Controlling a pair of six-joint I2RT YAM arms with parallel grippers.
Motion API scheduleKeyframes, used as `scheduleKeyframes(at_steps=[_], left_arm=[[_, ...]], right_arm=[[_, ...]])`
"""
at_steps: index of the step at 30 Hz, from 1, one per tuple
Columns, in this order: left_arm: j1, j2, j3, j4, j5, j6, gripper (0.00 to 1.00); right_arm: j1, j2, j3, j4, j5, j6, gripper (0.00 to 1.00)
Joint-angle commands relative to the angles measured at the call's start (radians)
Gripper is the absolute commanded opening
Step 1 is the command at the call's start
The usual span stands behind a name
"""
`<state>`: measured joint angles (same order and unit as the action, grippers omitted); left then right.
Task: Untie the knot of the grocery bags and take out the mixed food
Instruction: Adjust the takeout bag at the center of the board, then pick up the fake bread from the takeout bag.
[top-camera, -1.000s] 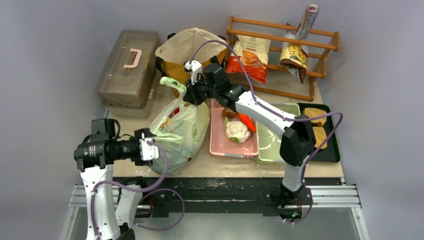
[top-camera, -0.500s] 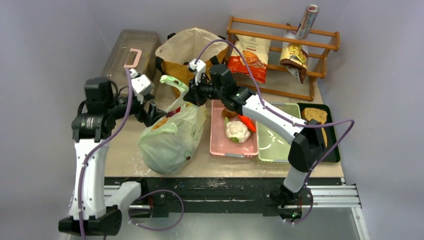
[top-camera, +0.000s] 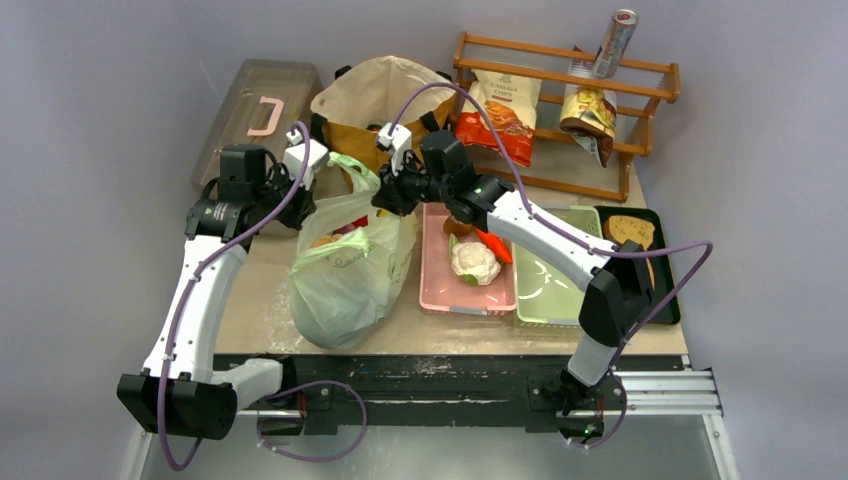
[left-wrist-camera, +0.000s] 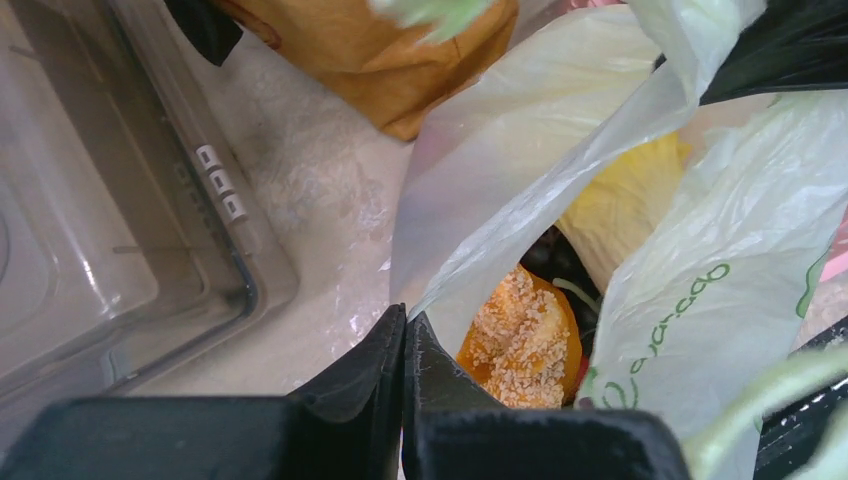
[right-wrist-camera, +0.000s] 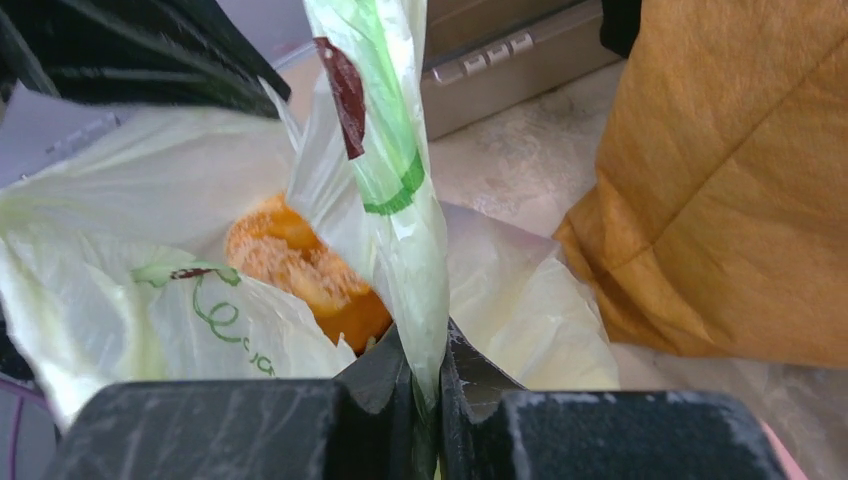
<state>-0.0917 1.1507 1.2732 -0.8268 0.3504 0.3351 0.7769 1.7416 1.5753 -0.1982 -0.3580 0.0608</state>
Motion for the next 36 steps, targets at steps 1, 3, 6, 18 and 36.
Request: scheduleKeyframes(at_steps=[1, 3, 6, 18, 36], left_arm=[[0.04, -0.024, 0.042, 0.012, -0.023, -0.026, 0.0], [0.087, -0.02, 0.055, -0.004, 0.031, -0.051, 0.0], [0.142, -0.012, 0.064, -0.02, 0.084, -0.056, 0.0], [0.146, 0.004, 0.068, -0.023, 0.143, -0.079, 0.0], [0.145, 0.023, 0.094, -0.041, 0.178, -0.072, 0.0]], right_arm=[[-0.046, -0.08, -0.033, -0.057, 0.04, -0.089, 0.1], [-0.08, -0.093, -0.066, -0.092, 0.04, -0.123, 0.14], [-0.133, -0.123, -0.116, -0.129, 0.035, -0.18, 0.21], [-0.143, -0.262, -0.092, -0.164, -0.135, -0.313, 0.79], [0.091, -0.137, -0.065, -0.107, -0.228, -0.546, 0.74]])
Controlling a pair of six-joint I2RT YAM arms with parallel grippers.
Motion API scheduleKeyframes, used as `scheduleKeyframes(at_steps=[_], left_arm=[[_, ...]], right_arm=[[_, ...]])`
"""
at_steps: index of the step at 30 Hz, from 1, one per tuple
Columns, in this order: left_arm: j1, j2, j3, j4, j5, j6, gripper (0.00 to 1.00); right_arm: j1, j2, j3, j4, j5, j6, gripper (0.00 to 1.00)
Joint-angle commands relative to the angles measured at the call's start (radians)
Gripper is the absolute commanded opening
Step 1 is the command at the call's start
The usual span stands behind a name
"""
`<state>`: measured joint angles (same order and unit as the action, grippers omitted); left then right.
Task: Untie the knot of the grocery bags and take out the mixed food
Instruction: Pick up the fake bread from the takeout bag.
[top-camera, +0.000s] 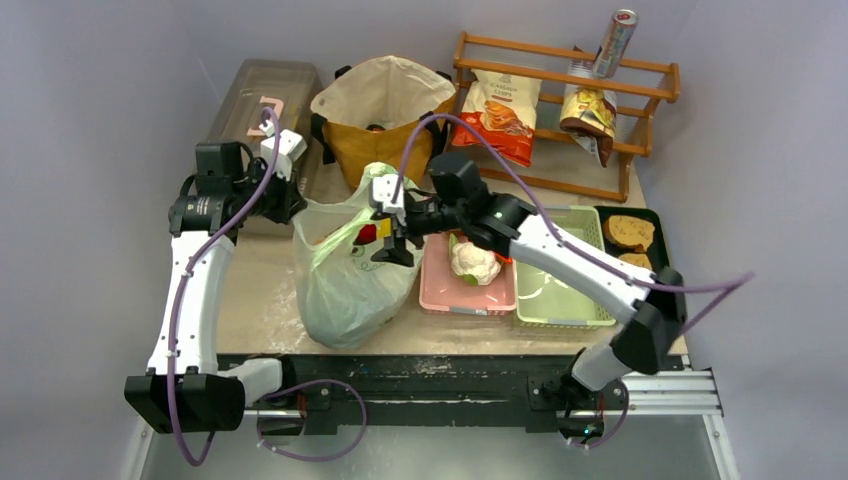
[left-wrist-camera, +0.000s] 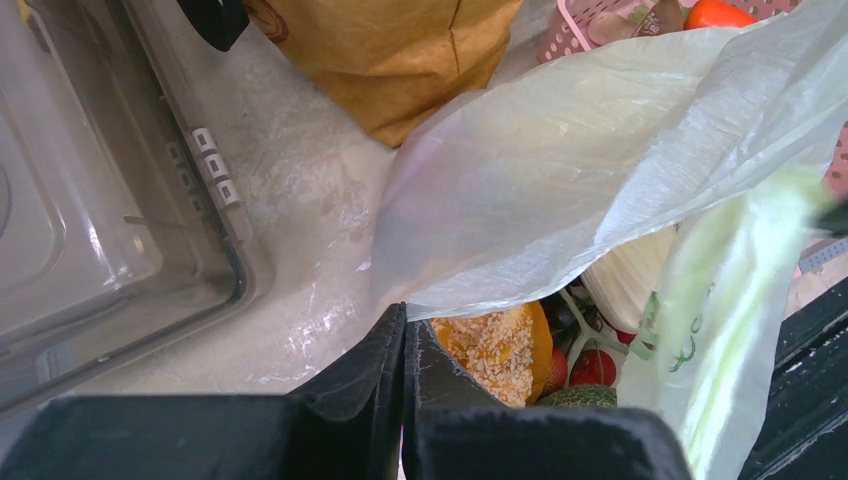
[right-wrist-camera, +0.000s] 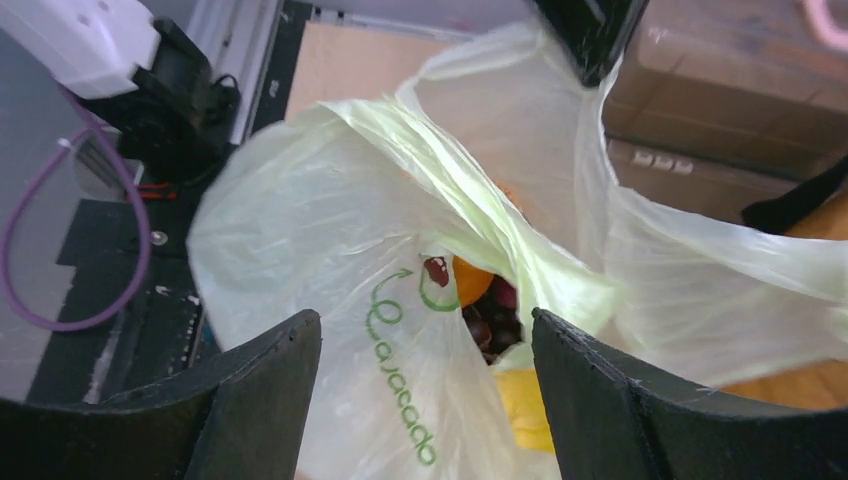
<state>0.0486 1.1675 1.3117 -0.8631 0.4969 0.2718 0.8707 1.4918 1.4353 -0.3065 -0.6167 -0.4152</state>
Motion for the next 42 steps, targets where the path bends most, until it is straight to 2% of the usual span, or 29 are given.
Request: scheduleKeyframes(at_steps=[1, 11, 13, 16, 17, 20, 25, 28, 30, 31, 34, 35, 42], left_arm=[[0.004, 0.006, 0.057, -0.004, 0.03, -0.007, 0.0], [0.005, 0.025, 0.067, 0.013, 0.02, -0.006, 0.0], [0.005, 0.029, 0.067, 0.02, 0.01, -0.001, 0.0], [0.008, 0.043, 0.07, 0.025, -0.015, 0.006, 0.0], [0.014, 0.048, 0.071, 0.029, -0.02, 0.003, 0.0], [0.031, 0.065, 0.076, 0.042, -0.01, -0.011, 0.0], [0.045, 0.069, 0.077, 0.053, -0.007, -0.012, 0.0], [0.051, 0.071, 0.075, 0.051, -0.002, -0.012, 0.0], [0.052, 0.067, 0.071, 0.048, 0.018, -0.012, 0.0], [0.052, 0.063, 0.067, 0.049, 0.031, -0.016, 0.0], [0.052, 0.052, 0.057, 0.054, 0.055, -0.029, 0.0], [0.052, 0.051, 0.057, 0.054, 0.055, -0.031, 0.0], [0.052, 0.044, 0.086, 0.044, 0.065, -0.033, 0.0]], right_arm=[[-0.003, 0.144, 0.104, -0.008, 0.035, -0.076, 0.74], [0.01, 0.297, 0.2, -0.139, -0.011, -0.127, 0.8], [0.009, 0.294, 0.202, -0.176, -0.021, -0.145, 0.71], [0.013, 0.262, 0.204, -0.269, -0.033, -0.211, 0.4], [0.014, 0.245, 0.196, -0.295, -0.027, -0.23, 0.34], [0.015, 0.201, 0.147, -0.361, 0.014, -0.259, 0.27], [0.009, 0.133, 0.075, -0.435, 0.075, -0.332, 0.0], [0.01, 0.072, 0.03, -0.416, 0.081, -0.325, 0.0], [0.01, 0.031, -0.008, -0.347, 0.096, -0.29, 0.0], [0.009, 0.014, -0.026, -0.302, 0.116, -0.262, 0.09], [0.013, 0.007, -0.05, -0.145, 0.117, -0.165, 0.5], [0.014, 0.023, -0.04, -0.115, 0.115, -0.148, 0.57], [0.014, 0.179, 0.038, -0.048, 0.067, -0.103, 0.67]])
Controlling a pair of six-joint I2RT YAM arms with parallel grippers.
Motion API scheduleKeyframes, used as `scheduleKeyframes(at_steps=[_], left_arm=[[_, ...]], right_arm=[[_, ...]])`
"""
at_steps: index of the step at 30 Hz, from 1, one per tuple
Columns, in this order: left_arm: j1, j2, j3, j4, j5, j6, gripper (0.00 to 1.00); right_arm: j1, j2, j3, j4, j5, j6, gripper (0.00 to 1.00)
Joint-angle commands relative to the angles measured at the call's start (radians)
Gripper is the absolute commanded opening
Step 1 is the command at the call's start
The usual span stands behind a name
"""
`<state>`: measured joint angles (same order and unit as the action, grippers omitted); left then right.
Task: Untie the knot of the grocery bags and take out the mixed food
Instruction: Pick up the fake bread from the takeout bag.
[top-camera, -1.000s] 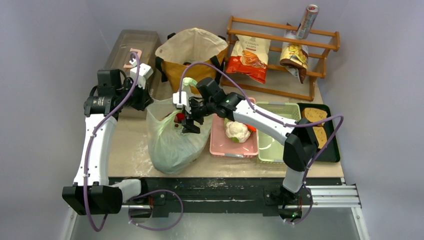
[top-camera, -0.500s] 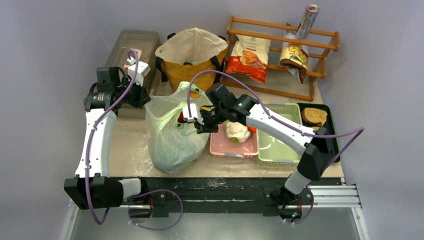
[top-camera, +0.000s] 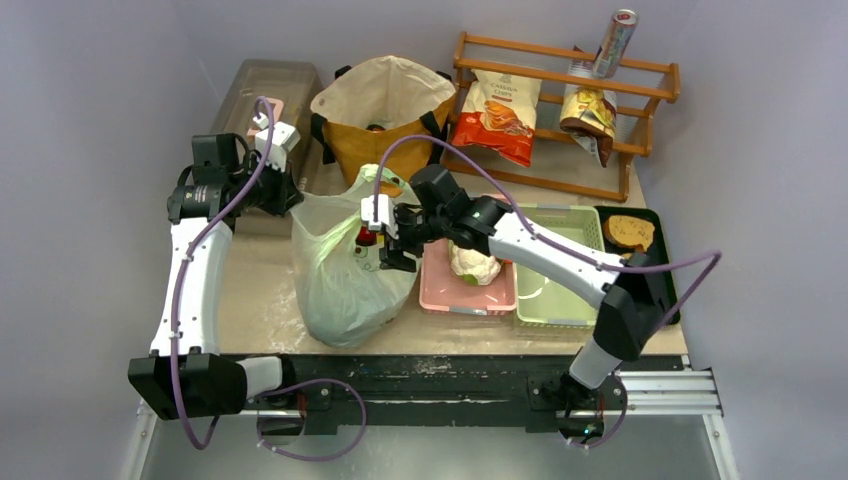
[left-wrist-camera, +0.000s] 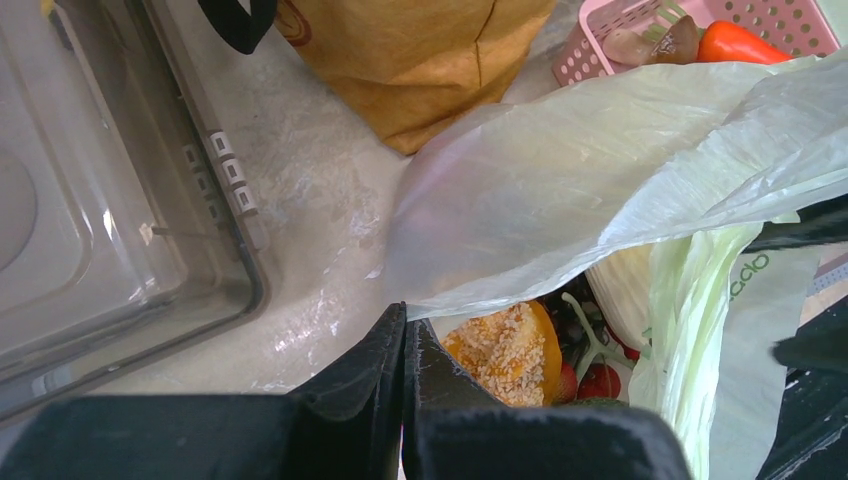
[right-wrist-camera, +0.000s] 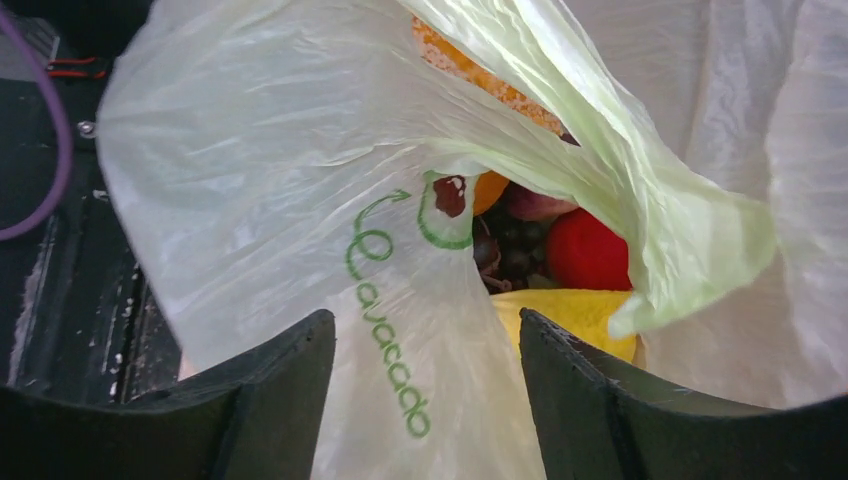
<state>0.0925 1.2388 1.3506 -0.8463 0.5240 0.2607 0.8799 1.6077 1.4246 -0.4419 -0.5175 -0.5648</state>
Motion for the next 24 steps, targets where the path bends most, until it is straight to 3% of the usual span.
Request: scheduleKeyframes(at_steps=[1, 8, 11, 14, 18, 21, 24], left_arm=[[0.009, -0.027, 0.051, 0.026, 0.04, -0.023, 0.0], [0.008, -0.029, 0.059, 0.022, 0.047, -0.024, 0.0], [0.009, -0.026, 0.055, 0.023, 0.038, -0.024, 0.0], [0.009, -0.007, 0.058, 0.028, 0.005, -0.026, 0.0], [0.016, 0.03, 0.07, 0.035, -0.058, -0.028, 0.0], [0.021, 0.046, 0.075, 0.057, -0.093, -0.029, 0.0], [0.023, 0.065, 0.087, 0.071, -0.117, -0.037, 0.0]], right_arm=[[0.005, 0.077, 0.056, 0.092, -0.051, 0.049, 0.69], [0.005, 0.2, 0.151, 0.185, -0.05, 0.131, 0.81], [0.007, 0.225, 0.172, 0.189, -0.099, 0.148, 0.78], [0.011, 0.228, 0.186, 0.142, -0.163, 0.166, 0.54], [0.011, 0.205, 0.241, -0.062, -0.232, 0.129, 0.0], [0.013, 0.116, 0.214, -0.182, -0.245, 0.055, 0.0], [0.027, -0.026, 0.065, -0.188, -0.216, -0.01, 0.0]])
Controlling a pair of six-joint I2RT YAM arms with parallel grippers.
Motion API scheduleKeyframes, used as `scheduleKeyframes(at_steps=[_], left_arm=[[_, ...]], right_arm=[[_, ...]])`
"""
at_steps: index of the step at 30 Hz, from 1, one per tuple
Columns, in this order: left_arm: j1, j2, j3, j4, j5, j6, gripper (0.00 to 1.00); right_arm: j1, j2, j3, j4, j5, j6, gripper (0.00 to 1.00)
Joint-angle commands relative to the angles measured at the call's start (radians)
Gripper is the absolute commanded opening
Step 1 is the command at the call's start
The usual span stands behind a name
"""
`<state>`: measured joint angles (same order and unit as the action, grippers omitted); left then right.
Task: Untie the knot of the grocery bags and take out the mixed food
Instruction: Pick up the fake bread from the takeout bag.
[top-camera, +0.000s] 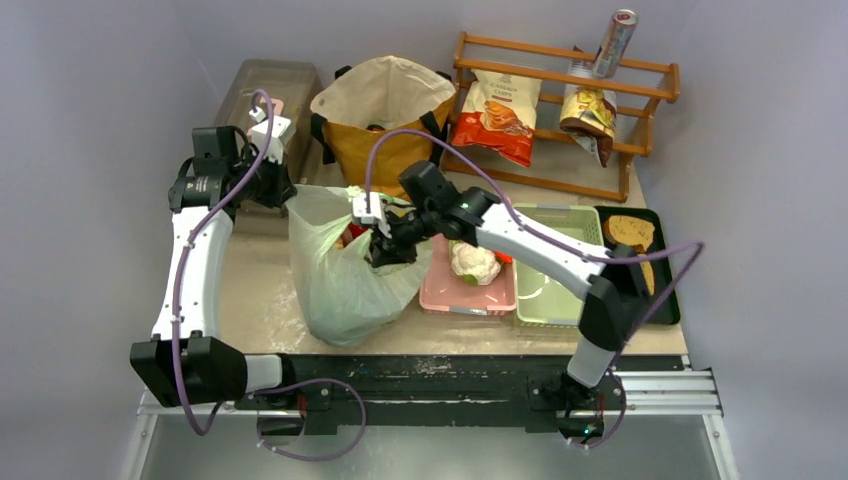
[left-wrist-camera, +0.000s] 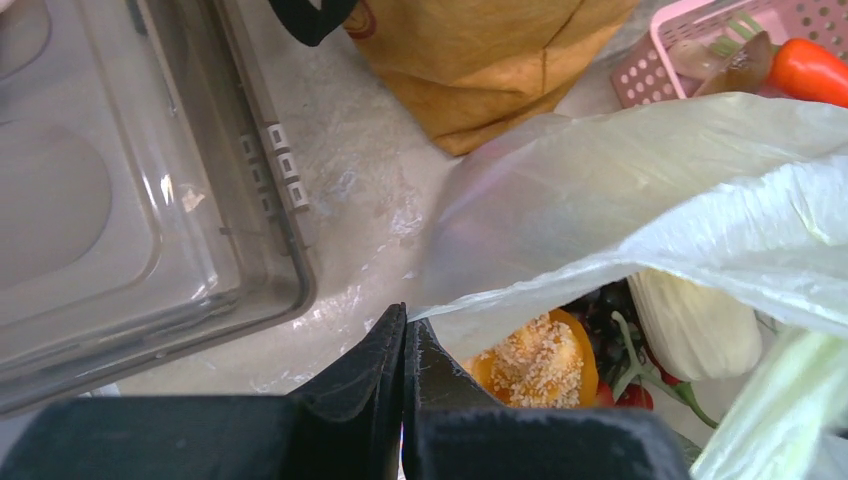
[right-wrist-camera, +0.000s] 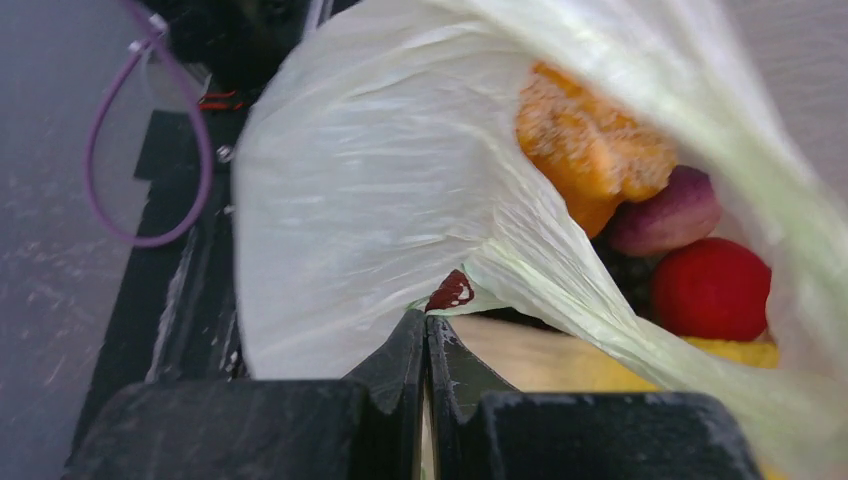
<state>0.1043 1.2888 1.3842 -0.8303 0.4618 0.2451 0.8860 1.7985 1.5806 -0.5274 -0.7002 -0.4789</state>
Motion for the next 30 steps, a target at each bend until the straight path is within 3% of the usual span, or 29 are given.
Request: scheduleKeyframes(at_steps=[1, 8, 17, 21, 22, 24, 26, 27, 30], left_arm=[[0.012, 0.022, 0.058, 0.059, -0.061, -0.029, 0.0], [0.02, 0.064, 0.095, 0.074, -0.068, -0.083, 0.0], [0.022, 0.108, 0.155, 0.054, -0.106, -0.075, 0.0], [0.025, 0.126, 0.189, 0.047, -0.05, -0.073, 0.0], [0.024, 0.124, 0.195, 0.041, -0.013, -0.066, 0.0], [0.024, 0.101, 0.19, 0.04, 0.065, -0.059, 0.0], [0.024, 0.066, 0.171, 0.041, 0.141, -0.039, 0.0], [0.025, 0.042, 0.156, 0.046, 0.176, -0.033, 0.0], [0.025, -0.028, 0.123, 0.048, 0.257, -0.023, 0.0]], right_arm=[[0.03, -0.26, -0.137, -0.105, -0.018, -0.12, 0.0], [0.07, -0.4, -0.346, -0.219, 0.091, -0.281, 0.0], [0.109, -0.486, -0.401, -0.268, 0.135, -0.378, 0.0], [0.108, -0.494, -0.359, -0.193, 0.139, -0.307, 0.0], [0.107, -0.487, -0.328, -0.159, 0.159, -0.255, 0.08], [0.091, -0.47, -0.253, -0.113, 0.172, -0.163, 0.4], [0.064, -0.447, -0.181, -0.076, 0.167, -0.083, 0.61], [0.047, -0.441, -0.154, -0.048, 0.171, -0.025, 0.68], [-0.032, -0.422, -0.108, 0.079, 0.184, 0.117, 0.75]])
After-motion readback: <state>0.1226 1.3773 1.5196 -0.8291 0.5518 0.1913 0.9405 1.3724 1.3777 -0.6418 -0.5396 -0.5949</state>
